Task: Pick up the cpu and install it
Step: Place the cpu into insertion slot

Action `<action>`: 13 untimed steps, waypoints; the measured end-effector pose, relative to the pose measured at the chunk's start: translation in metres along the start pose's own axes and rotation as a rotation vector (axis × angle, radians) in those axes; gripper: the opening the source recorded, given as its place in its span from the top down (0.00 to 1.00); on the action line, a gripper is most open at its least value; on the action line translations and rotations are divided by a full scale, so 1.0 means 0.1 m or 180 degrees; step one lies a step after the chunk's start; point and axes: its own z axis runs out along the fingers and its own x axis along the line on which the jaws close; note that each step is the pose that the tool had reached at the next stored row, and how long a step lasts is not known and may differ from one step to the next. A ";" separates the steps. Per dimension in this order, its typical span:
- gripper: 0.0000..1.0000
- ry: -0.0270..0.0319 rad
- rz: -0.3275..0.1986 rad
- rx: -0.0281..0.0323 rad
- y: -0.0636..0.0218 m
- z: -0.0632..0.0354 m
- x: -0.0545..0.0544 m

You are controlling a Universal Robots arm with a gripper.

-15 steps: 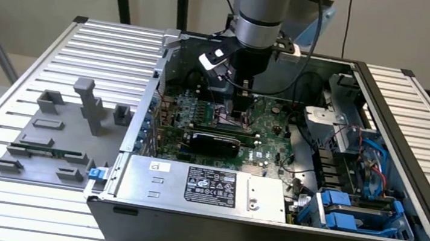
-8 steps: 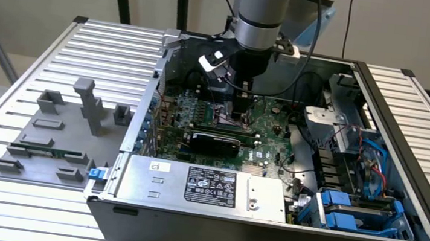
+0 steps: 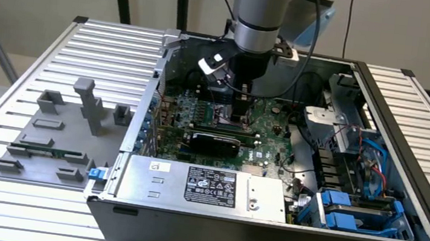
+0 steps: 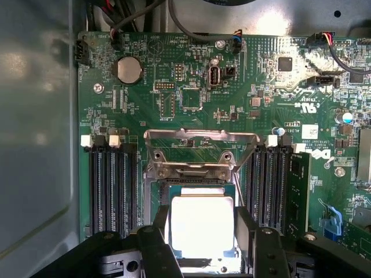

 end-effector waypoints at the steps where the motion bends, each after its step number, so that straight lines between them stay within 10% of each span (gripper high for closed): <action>1: 0.45 -0.0003 0.0000 0.0000 -0.002 0.009 0.00; 13: 0.45 -0.0007 0.0000 0.0002 -0.055 0.096 0.03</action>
